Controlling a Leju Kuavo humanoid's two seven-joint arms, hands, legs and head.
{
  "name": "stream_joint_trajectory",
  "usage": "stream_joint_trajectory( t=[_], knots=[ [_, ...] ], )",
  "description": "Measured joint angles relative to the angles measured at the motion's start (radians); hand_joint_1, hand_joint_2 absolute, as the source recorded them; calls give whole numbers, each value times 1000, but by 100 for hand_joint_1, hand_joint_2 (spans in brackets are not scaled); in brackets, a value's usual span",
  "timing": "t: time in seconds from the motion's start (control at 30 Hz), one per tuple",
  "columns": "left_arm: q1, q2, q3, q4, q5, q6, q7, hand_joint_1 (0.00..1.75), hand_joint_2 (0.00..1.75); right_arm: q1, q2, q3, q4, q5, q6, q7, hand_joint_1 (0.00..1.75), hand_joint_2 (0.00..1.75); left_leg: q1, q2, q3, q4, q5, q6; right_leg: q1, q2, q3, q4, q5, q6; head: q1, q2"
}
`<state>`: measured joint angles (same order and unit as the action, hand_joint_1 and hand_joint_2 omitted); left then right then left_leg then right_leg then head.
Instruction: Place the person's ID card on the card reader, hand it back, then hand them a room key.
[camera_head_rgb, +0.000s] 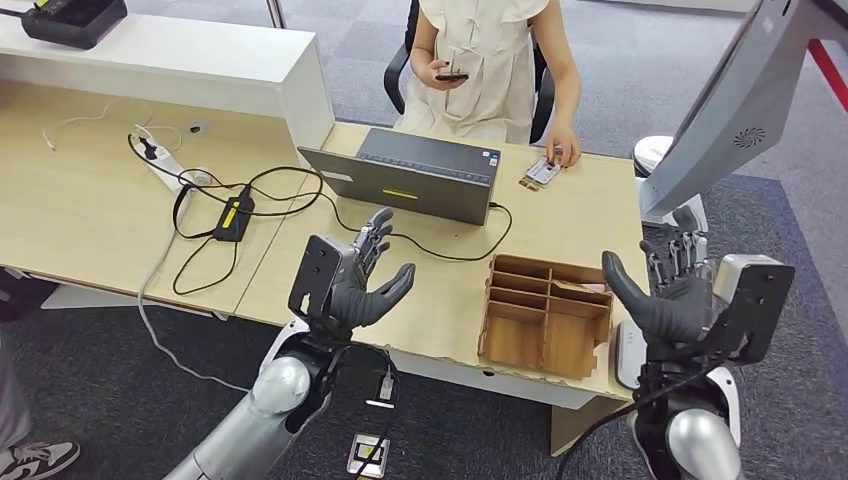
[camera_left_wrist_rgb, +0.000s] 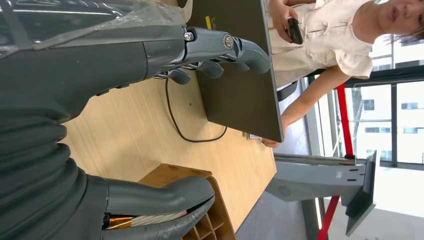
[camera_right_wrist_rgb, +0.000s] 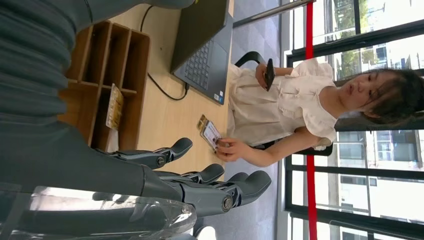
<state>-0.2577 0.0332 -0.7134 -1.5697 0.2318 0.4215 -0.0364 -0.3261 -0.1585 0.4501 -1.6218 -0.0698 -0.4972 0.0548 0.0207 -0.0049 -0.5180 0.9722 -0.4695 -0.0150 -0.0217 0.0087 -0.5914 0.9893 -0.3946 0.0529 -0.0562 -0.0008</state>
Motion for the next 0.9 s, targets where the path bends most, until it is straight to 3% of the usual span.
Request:
stream_joint_trajectory(
  t=[0.47, 0.9],
  knots=[
    [1, 6, 8, -30, 4, 10, 22, 0, 175, 72, 4, 11, -75, -1, 16, 8, 0, 175, 0, 0, 0, 0, 0, 0, 0, 0, 0, 0, 0, 0, 0, 0],
    [-4, 2, 4, -30, 23, -48, 25, 0, 175, 90, -8, 26, -107, 32, -40, 39, 0, 175, 0, 0, 0, 0, 0, 0, 0, 0, 0, 0, 0, 0, 0, 0]
  ],
)
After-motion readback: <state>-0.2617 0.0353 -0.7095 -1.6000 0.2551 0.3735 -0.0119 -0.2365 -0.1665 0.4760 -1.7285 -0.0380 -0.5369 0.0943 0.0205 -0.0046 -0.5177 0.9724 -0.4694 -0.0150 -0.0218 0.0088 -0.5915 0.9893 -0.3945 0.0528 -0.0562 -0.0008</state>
